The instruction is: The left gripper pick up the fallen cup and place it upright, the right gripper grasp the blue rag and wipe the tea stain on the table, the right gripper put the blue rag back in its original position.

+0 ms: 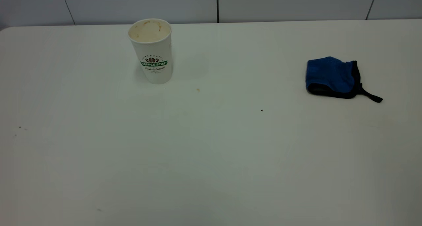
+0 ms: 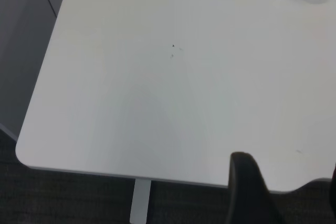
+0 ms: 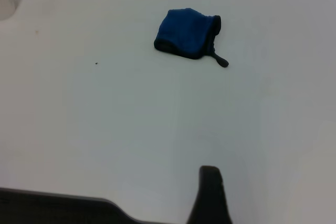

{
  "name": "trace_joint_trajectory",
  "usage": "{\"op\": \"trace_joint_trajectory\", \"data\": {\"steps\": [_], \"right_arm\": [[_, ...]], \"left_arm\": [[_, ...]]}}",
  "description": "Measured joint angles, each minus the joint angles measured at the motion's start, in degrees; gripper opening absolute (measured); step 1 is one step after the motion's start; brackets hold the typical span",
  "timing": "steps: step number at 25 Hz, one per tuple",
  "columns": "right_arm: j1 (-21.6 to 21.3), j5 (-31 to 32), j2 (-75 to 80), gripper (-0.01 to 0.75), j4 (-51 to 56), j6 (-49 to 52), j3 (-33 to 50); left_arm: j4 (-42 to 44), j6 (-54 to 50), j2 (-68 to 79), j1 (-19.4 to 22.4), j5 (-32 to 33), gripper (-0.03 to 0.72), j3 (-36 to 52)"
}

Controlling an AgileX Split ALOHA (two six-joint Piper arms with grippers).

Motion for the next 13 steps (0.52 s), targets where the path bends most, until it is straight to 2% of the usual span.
{"op": "trace_joint_trajectory", "data": {"steps": [13], "right_arm": [[0.0, 0.0, 0.0, 0.319, 0.0, 0.0, 0.0]], "left_arm": [[0.0, 0.0, 0.0, 0.0, 0.0, 0.411, 0.0]]}}
